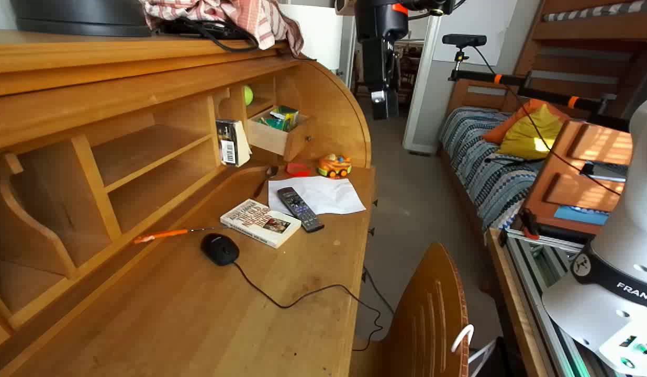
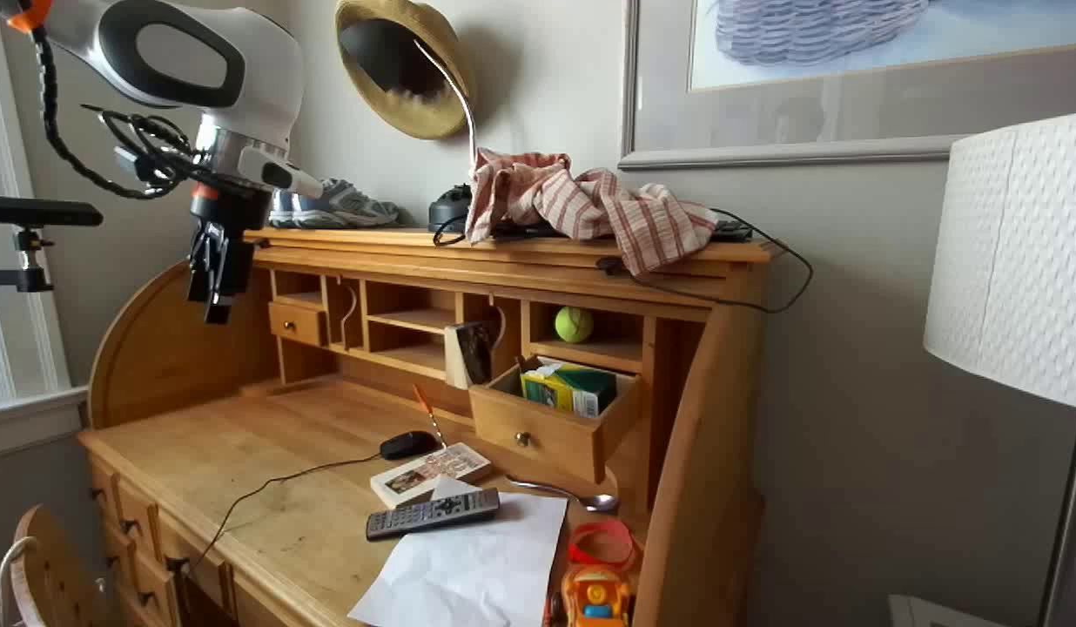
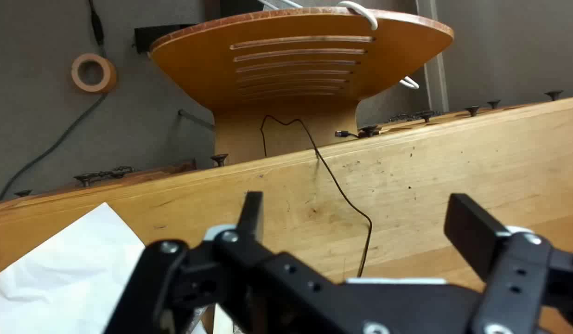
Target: Close the drawer
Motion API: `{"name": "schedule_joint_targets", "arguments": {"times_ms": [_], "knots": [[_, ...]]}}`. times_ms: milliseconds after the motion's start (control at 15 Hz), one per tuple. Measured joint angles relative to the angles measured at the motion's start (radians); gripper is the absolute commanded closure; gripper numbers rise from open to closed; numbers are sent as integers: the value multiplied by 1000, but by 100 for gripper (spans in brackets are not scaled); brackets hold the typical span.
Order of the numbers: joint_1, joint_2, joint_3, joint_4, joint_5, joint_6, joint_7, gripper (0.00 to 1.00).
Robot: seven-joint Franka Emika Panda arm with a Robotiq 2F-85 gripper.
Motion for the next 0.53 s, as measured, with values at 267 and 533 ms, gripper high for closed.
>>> {"name": "schedule_joint_targets", "arguments": {"times_ms": [267, 533], "knots": [[-1, 0, 1, -1, 0, 3, -1, 0], [-28, 1, -32, -23, -8, 105, -120, 0]]}}
